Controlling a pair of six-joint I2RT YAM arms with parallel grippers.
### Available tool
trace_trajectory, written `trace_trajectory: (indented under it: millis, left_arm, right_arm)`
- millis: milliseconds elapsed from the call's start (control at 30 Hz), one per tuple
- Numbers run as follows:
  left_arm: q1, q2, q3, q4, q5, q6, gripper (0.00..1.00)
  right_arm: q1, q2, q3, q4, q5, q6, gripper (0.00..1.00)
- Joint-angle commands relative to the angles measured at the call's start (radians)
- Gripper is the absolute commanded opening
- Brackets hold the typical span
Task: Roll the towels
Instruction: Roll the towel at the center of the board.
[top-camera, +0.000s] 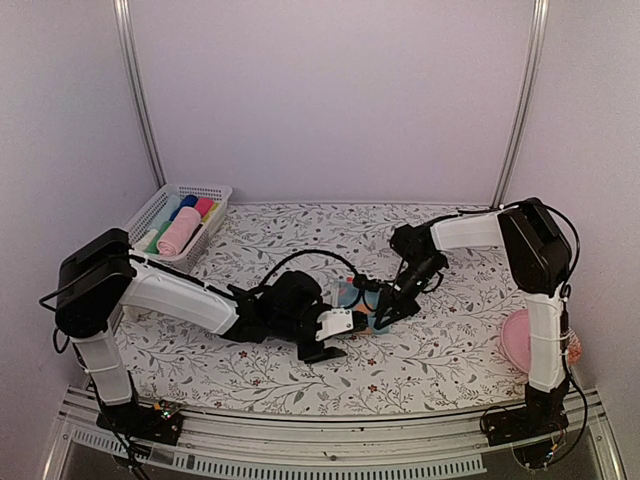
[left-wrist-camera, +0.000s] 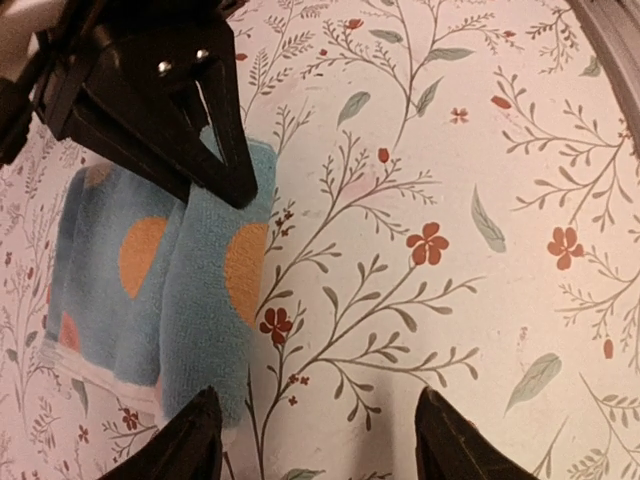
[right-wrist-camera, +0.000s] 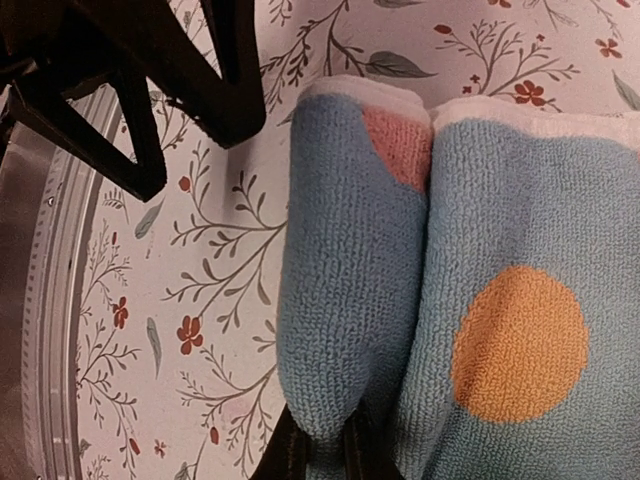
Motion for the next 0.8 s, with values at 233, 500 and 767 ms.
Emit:
trace_trajectory:
  millis: [233,500,767]
  left_arm:
    - [-0.083,0.052,0.043,0.109,-0.137,0.146,0.64]
    - [-0.087,0.086,0.054,0.088,-0.13,0.151,0.6]
    - [-0.087,0.158,0.079,0.071,-0.177,0.158,0.54]
  right_arm:
    - [-0.001,0.08,0.04,-0.216,-0.057,-0.068,0.06]
    - [-0.002,0.086,0.043,-0.217,-0.049,-0.063,0.07]
    - [-0.002,0.087,0.043,-0.221,-0.049,-0.063,0.07]
